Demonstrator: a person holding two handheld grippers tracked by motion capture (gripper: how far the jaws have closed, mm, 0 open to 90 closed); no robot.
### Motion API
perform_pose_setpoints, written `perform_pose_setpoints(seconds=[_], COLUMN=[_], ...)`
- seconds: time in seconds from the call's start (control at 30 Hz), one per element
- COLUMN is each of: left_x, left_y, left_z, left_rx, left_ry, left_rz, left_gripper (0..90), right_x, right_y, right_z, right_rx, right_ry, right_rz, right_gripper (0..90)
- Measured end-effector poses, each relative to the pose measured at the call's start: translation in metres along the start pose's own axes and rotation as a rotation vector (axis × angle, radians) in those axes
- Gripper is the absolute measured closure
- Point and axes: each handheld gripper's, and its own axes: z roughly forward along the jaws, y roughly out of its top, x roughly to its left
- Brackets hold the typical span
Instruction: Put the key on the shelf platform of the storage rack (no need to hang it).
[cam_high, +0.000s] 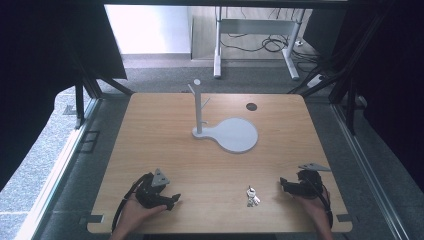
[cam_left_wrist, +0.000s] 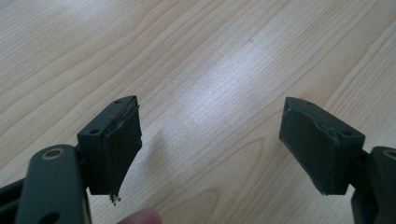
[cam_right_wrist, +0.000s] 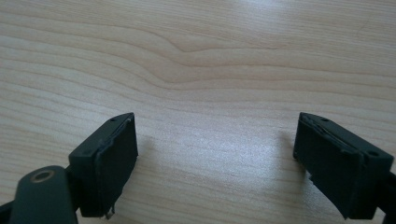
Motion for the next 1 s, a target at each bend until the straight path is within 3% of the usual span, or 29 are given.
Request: perform_pose_setpoints(seconds=[0.5,1.0], left_x=[0.0014,0.0016], left_y=[-0.0001,-0.0002], left_z=[-0.0021,-0.0005], left_rx=[-0.011,-0.007], left_ry=[0.002,-0.002], left_rz=[-0.005,-0.008], left_gripper=[21.2,21.2], right_x=[-0.0016,0.0021], right_y=[0.0007,0.0062], right_z=[-0.0022,-0.0097], right_rx=[0.001,-0.031], right_ry=[0.029,0.081], right_rz=[-0.027,-0.041], right_gripper=[22.5,29.4])
